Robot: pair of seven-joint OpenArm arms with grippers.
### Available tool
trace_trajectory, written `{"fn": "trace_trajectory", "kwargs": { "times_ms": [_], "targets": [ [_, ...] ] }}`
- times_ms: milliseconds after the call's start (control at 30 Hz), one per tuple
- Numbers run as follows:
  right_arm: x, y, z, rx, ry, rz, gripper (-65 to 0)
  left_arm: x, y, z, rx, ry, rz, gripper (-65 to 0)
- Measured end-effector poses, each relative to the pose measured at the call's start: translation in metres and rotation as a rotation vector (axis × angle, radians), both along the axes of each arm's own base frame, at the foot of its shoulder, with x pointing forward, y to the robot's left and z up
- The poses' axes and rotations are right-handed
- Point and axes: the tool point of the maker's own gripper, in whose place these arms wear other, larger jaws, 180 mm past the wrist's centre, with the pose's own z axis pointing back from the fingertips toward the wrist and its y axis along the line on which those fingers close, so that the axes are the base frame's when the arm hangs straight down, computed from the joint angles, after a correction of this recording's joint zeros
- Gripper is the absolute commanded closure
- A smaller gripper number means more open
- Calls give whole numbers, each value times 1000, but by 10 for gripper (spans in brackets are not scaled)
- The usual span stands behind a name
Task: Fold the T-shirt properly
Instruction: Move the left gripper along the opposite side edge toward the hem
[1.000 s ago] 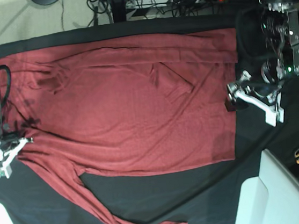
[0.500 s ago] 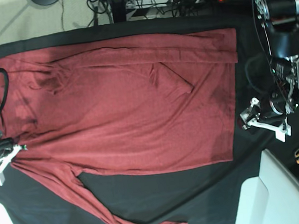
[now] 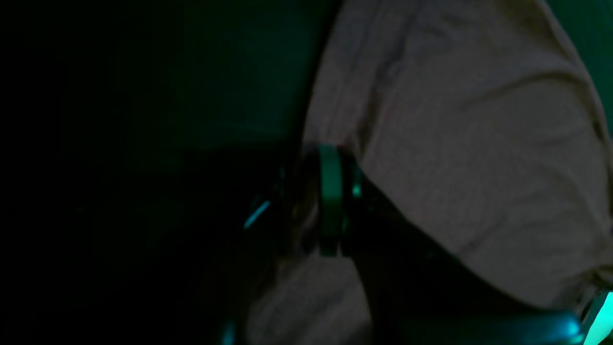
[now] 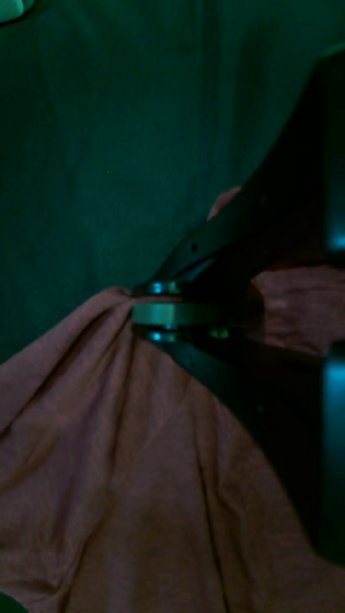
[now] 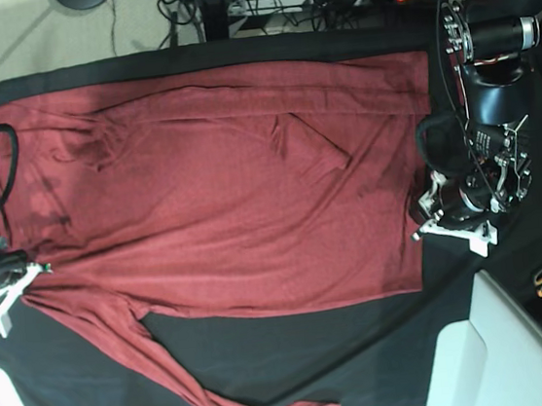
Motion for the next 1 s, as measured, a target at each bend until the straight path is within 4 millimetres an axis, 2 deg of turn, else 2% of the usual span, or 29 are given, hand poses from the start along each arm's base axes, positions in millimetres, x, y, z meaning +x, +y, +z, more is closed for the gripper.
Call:
{"fn": "trace_trajectory", "kwargs": {
  "times_ms": [100, 167, 467, 600, 767, 1000],
  "targets": [
    [0, 0, 0, -1, -1, 0, 0, -2, 2, -2, 32, 3, -26, -63],
    [0, 0, 0, 0, -1, -1, 0, -3, 4, -3, 56, 10, -42, 0],
    [0, 0, 0, 0, -1, -1, 0, -5, 5, -3, 61, 16, -48, 0],
    [0, 0, 0, -2, 1, 0, 0, -19, 1, 1, 77, 39, -96, 0],
    [0, -1, 1, -2, -3, -2, 0, -45, -7, 2, 98, 69, -163, 0],
    [0, -1, 1, -1, -3, -1, 0, -58, -8, -1, 103, 69, -171, 0]
  ]
}}
